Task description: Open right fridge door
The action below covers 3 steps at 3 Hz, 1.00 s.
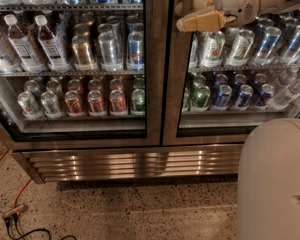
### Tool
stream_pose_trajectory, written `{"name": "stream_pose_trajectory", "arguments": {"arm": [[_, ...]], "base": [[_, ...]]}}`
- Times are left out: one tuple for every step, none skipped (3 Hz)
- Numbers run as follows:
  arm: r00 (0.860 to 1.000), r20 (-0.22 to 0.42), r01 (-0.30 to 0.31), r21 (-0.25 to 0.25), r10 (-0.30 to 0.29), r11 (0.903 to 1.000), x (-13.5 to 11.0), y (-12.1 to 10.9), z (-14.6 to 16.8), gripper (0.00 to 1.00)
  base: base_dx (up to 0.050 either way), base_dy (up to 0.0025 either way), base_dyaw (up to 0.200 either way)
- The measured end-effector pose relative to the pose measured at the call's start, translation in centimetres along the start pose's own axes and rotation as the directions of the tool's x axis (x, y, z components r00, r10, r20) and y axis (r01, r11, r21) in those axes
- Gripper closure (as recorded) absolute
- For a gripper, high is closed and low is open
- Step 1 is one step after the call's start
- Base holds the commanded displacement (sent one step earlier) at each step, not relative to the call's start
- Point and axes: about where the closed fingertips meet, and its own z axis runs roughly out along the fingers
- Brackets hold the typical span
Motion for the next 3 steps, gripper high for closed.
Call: {"name": "stream_pose_trajectory", "arguments": {"arm": [[1.000, 0.000, 0.000, 0.000, 0.000, 1.0000, 0.00, 0.00, 0.00, 0.57], [1.000, 0.000, 0.000, 0.000, 0.000, 1.0000, 0.00, 0.01, 0.01, 0.33], [1.000, 0.000, 0.000, 0.000, 0.000, 1.0000, 0.00, -0.01, 0.00, 0.10]], "base": [[0.000, 0.00000, 0.000], [0.000, 0.00000, 0.000], [0.000, 0.00000, 0.000]]}}
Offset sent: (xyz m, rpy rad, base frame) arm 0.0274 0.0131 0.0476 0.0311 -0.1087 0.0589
